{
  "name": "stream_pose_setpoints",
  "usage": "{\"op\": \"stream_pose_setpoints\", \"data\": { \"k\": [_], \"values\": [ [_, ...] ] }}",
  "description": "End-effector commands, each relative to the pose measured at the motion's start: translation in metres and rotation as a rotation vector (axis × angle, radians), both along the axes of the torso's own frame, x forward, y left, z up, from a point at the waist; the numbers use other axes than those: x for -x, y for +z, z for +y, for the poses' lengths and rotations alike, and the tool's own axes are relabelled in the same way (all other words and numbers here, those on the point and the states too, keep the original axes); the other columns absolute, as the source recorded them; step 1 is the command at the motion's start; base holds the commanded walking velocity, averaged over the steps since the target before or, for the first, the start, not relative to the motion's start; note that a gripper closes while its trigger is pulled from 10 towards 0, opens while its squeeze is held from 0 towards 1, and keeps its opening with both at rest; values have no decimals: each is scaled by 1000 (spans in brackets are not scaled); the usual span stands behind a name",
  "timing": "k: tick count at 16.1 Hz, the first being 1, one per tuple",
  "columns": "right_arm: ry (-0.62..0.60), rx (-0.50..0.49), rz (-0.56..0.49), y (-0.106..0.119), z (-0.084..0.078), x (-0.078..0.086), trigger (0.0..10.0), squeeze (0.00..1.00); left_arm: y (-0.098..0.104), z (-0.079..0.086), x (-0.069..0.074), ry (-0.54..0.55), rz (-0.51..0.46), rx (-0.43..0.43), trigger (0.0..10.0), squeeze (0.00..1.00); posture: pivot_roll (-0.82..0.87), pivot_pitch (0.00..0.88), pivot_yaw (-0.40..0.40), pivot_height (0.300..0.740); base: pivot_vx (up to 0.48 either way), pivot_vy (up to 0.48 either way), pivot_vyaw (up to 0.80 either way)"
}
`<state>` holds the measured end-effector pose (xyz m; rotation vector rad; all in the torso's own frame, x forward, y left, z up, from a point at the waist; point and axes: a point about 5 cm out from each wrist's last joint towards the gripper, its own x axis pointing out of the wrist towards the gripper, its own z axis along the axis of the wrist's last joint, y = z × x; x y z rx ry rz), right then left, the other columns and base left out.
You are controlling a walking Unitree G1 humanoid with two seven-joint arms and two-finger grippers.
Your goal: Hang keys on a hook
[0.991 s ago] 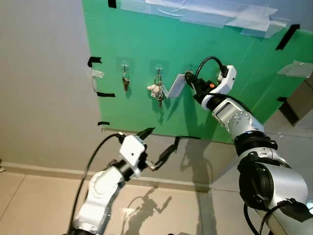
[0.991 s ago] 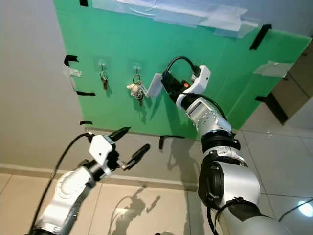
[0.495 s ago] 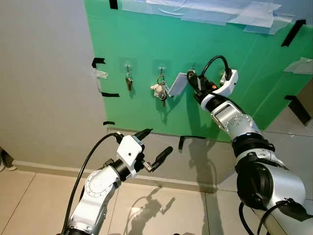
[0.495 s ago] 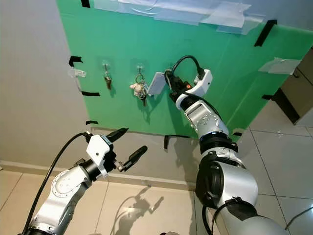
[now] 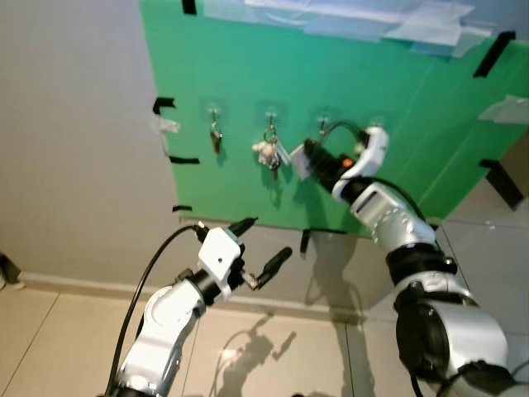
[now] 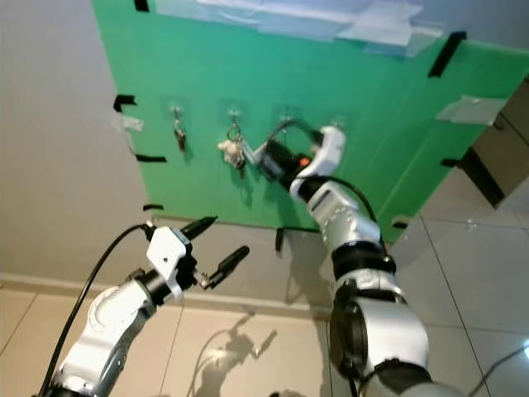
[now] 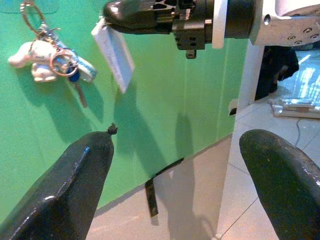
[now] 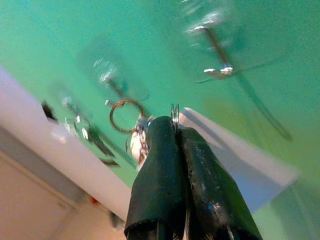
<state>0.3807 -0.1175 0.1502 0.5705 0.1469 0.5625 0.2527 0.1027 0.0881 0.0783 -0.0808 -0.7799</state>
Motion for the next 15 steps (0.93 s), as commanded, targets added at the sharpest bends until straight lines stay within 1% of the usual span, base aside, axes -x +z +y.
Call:
{"op": "stream_pose_setpoints", "data": {
  "k": [1,2,5,7,9,11,13,15],
  "values": [
    [-3,60,-64,10,-4,-1,10000,0,2,-2,-1,1,-9,1,10000,0,119,0,-47,740,0,0,0],
    [-10,60,-68,11,-6,-1,10000,0,1,-3,-1,1,-7,2,10000,0,116,0,-48,740,0,0,0],
    [-46,-31,-59,18,-12,-3,10000,0,1,-4,-2,1,-6,2,10000,0,116,0,-49,740,0,0,0],
    [-76,-117,-18,19,-18,-6,10000,0,0,-4,-2,3,-6,1,10000,0,120,0,-53,740,0,0,0],
    [-97,-163,11,18,-23,-7,10000,0,0,-4,-2,6,-5,1,10000,0,122,0,-55,740,0,0,0],
    [-98,-195,49,14,-23,-7,10000,0,0,-4,-2,11,-4,1,10000,0,123,0,-56,740,0,0,0],
    [-88,-258,90,13,-21,-8,10000,0,0,-4,-3,11,-4,-1,10000,0,122,0,-56,740,0,0,0],
    [-78,-255,107,11,-19,-7,10000,0,0,-4,-3,10,-4,-2,10000,0,124,0,-56,740,0,0,0]
  ]
}}
